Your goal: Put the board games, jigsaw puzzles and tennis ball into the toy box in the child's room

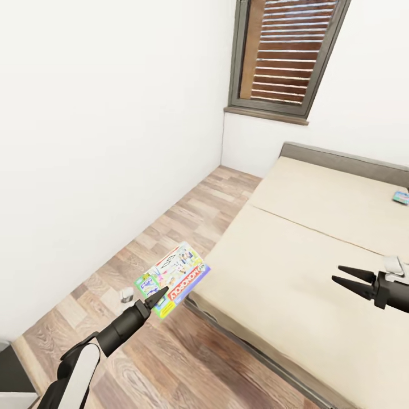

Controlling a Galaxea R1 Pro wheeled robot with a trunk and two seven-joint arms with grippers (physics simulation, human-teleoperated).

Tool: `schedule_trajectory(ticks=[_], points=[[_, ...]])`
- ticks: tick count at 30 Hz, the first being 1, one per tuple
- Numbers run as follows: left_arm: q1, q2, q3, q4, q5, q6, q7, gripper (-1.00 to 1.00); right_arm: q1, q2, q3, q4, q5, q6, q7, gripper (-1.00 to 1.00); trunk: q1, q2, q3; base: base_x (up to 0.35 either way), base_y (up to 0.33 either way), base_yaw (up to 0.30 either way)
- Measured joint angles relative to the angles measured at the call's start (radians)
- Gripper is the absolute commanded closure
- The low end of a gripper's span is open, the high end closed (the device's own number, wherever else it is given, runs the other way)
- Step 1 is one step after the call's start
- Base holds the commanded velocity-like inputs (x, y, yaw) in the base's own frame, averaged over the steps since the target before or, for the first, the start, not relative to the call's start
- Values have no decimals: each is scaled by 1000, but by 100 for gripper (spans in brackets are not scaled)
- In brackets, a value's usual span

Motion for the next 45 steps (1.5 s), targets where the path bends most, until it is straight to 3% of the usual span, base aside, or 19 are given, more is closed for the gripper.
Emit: schedule_trajectory(ticks=[22, 30, 45], points=[[-2, -9, -1, 5, -1, -3, 4, 100, -4, 10, 8, 0, 2, 91, -1, -100, -84, 154, 102, 0, 0, -98], [-2, -10, 1, 6, -1, -4, 3, 100, -7, 43, 58, 0, 11, 107, -12, -100, -115, 210, 136, 0, 0, -18], [-2, -10, 3, 5, -2, -3, 3, 100, -9, 53, 79, 0, 14, 112, -34, -100, -173, 315, 191, 0, 0, 83]])
